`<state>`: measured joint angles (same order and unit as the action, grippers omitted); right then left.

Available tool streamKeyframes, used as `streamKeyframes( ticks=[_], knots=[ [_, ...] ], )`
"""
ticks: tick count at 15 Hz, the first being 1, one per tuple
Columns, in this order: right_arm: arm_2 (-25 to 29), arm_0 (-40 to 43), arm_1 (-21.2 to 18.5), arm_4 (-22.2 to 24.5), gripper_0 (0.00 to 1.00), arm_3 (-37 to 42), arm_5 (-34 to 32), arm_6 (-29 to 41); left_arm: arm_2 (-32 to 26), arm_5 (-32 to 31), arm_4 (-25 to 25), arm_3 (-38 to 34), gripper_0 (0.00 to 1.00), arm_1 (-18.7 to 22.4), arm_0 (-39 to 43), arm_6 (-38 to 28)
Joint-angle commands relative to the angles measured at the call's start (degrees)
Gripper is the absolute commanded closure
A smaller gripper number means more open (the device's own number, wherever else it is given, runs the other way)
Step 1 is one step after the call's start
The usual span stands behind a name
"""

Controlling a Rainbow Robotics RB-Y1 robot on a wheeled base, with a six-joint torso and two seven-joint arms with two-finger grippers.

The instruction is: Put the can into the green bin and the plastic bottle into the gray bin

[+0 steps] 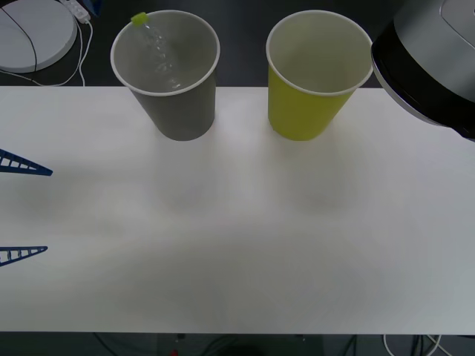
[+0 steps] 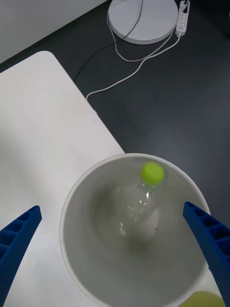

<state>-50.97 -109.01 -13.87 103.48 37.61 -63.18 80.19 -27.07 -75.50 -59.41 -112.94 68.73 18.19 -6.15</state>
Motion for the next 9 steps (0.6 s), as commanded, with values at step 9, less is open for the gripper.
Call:
streamKeyframes(
  ticks=[9],
  knots=[
    [0.1, 0.5, -0.5, -0.8, 0.0, -0.4, 0.1, -1.9, 0.0, 0.0, 0.0, 0.0, 0.0, 0.0, 0.0, 0.0]
  ],
)
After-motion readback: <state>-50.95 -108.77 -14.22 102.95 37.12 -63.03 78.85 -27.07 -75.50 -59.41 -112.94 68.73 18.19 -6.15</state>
